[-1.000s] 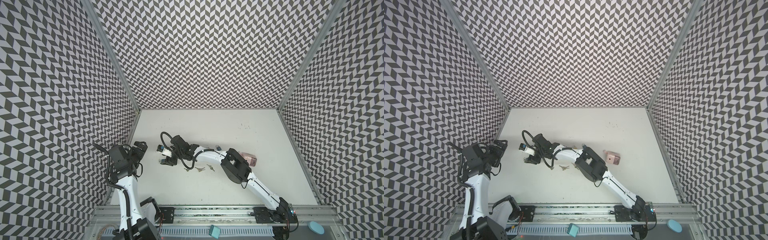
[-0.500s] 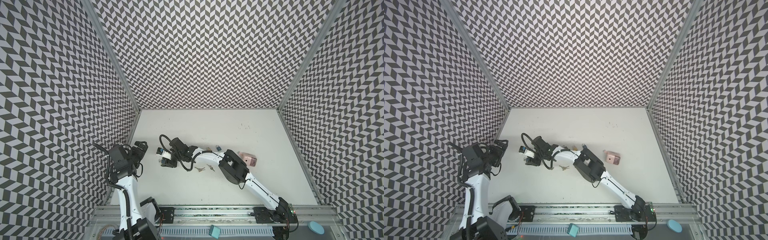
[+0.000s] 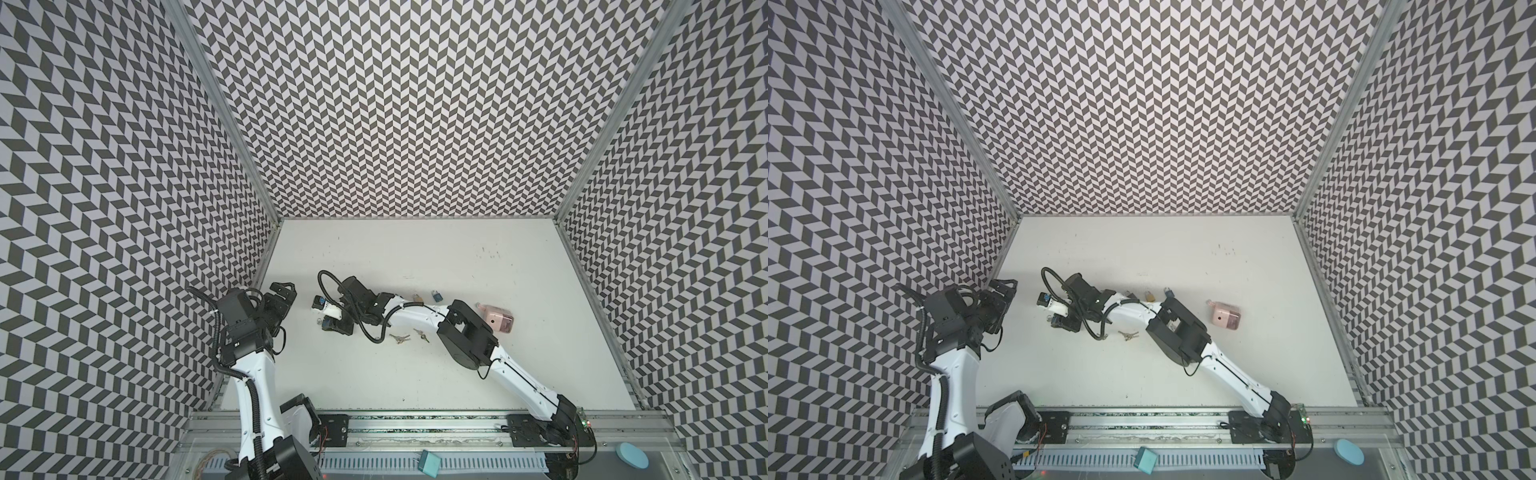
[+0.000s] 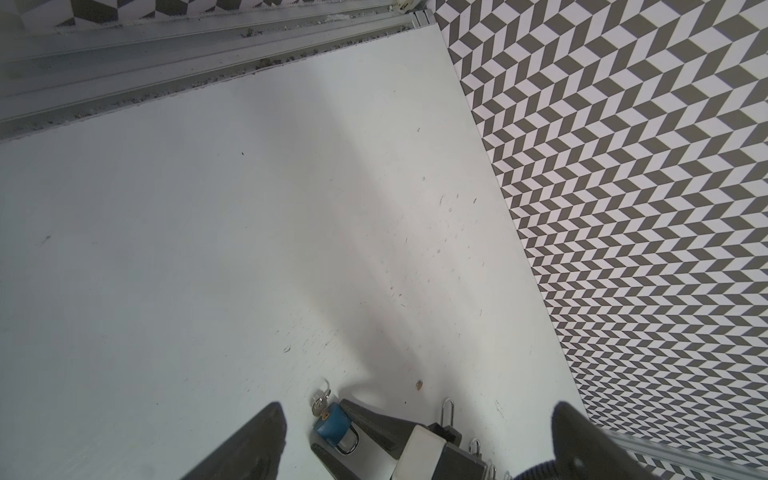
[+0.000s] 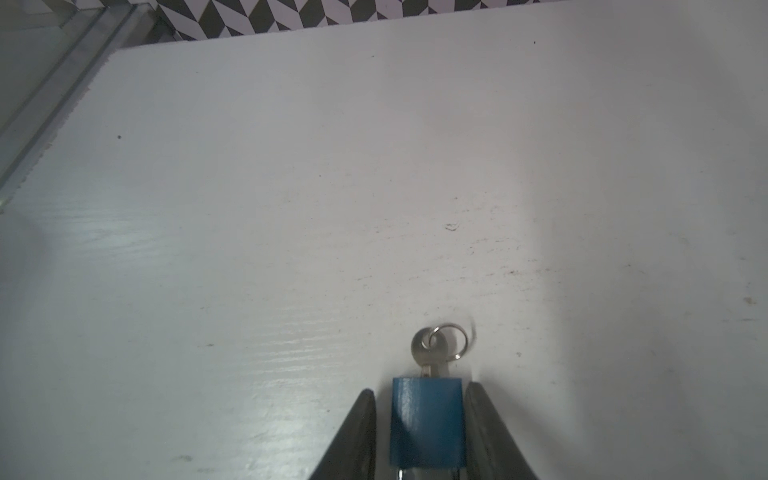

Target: Lock with the key

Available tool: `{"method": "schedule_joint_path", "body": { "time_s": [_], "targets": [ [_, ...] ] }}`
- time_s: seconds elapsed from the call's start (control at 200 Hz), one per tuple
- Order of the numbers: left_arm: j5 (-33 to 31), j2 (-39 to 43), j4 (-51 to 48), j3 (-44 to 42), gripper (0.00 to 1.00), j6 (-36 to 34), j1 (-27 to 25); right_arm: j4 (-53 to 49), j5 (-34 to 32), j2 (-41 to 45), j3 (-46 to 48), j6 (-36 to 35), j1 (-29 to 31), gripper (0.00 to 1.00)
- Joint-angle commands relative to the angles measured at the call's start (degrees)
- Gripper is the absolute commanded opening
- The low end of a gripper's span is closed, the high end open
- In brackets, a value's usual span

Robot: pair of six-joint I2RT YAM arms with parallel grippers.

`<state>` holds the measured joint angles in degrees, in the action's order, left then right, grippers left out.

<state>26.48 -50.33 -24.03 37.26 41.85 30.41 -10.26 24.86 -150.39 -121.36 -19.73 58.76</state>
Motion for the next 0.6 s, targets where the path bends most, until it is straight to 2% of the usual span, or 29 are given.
{"method": "schedule_joint_path", "body": {
  "time_s": [0.0, 0.27, 0.486, 0.596],
  "targets": [
    [0.89, 0.14, 0.92, 0.64, 1.00, -0.93, 0.35, -0.59, -0.75, -0.45, -0.54, 0.09, 0.33, 0.31],
    [3.76, -0.31, 2.55, 0.98, 0.99, -1.64, -1.12, 0.10, -1.08, 1.88, 1.39, -0.15, 0.36, 0.24],
    [4.49, -0.69, 2.33, 2.25, 0.98, -2.49, -2.68, 2.04, -0.78, 5.66, 4.91, 0.82, 0.34, 0.23],
    [5.64, -0.82, 2.28, 3.28, 0.96, -3.40, -3.59, 2.00, -0.43, 10.61, 7.40, 1.88, 0.37, 0.23]
  ]
}}
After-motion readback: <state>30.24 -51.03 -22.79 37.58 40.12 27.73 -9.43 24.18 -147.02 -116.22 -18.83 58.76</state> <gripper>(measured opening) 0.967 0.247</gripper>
